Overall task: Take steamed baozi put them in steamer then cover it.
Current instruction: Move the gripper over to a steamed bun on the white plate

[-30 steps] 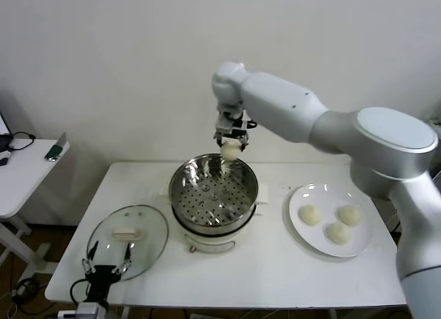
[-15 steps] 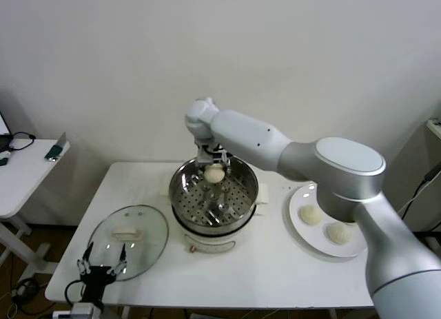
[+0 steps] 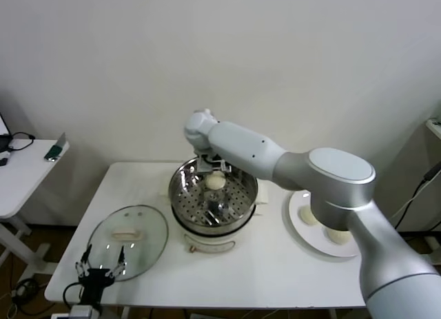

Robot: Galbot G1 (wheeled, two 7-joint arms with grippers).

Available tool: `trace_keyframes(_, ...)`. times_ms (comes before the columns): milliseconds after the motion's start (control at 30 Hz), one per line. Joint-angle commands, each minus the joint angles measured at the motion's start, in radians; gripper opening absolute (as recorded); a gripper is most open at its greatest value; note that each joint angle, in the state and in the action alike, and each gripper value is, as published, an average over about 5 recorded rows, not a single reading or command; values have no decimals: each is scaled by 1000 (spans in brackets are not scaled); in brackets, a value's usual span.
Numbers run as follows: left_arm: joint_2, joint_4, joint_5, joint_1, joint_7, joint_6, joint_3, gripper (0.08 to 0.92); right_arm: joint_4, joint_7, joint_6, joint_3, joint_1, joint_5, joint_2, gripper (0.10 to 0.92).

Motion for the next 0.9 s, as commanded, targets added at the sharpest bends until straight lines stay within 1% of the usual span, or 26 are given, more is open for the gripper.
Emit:
trace_keyframes(33,-1,-1,0,2,-1,0,0,823,66,-30,-16,5,77,113,-59,823)
trace_keyframes(100,0,-2,0,4,-2,0,-2,823,102,-45,-41,-21,143,206,-102,823)
trace_keyframes(267,8,-5,4,10,0,1,-3,823,161,-47,-170,-181,350,566,-233,823)
trace_keyframes(300,8,-5,5,11,0,1,-2,823,176,-42,-200,-215,381,613,-262,823)
trace_keyframes(367,8,-5,8,12,0,0,2,823,210,-13,-278,-292,438,724,-334,823)
trace_keyframes(500,7,-8,10,14,-1,0,11,823,313,64,-494,-434,509,946,-518,823)
trace_keyframes(600,8,-10,12,13,-1,0,16,823,373,82,-625,-489,513,1013,-635,823)
trace_keyframes(733,8,-13,13,10,-1,-1,18,823,409,105,-767,-538,463,1049,-761,823)
trace_keyframes(833,7,-15,13,9,-1,-1,18,823,413,114,-829,-497,370,1026,-840,823)
trace_keyframes(900,6,-16,13,11,-1,0,18,823,406,115,-854,-445,288,981,-875,823)
